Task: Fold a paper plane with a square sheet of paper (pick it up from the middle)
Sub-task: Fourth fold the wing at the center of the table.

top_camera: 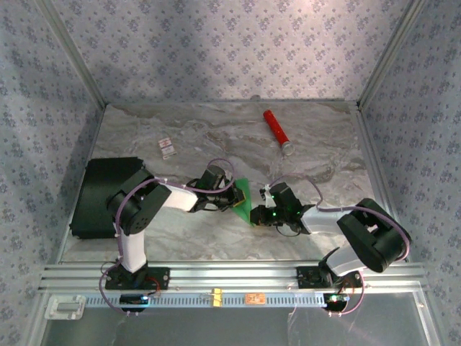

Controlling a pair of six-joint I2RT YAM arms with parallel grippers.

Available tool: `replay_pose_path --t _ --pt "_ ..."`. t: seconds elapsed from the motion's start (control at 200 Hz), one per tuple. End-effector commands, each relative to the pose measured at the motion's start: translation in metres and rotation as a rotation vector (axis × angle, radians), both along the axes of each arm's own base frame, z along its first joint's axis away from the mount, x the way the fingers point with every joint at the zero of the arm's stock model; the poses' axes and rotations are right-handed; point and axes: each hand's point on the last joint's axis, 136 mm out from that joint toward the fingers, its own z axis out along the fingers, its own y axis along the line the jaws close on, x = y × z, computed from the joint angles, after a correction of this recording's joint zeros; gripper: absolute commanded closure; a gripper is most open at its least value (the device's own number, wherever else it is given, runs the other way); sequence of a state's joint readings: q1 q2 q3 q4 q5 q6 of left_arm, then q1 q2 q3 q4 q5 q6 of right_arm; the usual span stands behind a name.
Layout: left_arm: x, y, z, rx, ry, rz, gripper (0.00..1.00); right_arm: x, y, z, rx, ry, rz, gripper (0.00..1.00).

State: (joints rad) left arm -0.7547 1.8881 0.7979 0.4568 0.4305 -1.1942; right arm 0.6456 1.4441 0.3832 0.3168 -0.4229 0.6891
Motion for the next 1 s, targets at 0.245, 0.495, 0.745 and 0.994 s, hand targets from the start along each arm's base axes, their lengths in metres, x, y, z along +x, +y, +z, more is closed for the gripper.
replay_pose_path --t 0.245,0.495,0.745,0.994 --pt "-0.007 0.021 -0.038 0.121 0.060 0.028 0.94 -0.031 -0.013 -0.018 -0.034 0.148 0.034 0.89" --pt "-0.006 0.021 -0.037 0.121 0.061 0.029 0.94 -0.039 -0.021 -0.027 -0.067 0.173 0.038 0.95" --pt "-0.007 0.021 -0.037 0.120 0.063 0.029 0.94 -0.042 -0.021 -0.024 -0.059 0.178 0.048 0.89" --pt "-0.006 0.020 -0.036 0.117 0.062 0.028 0.94 -0.049 -0.027 -0.029 -0.086 0.188 0.062 0.94"
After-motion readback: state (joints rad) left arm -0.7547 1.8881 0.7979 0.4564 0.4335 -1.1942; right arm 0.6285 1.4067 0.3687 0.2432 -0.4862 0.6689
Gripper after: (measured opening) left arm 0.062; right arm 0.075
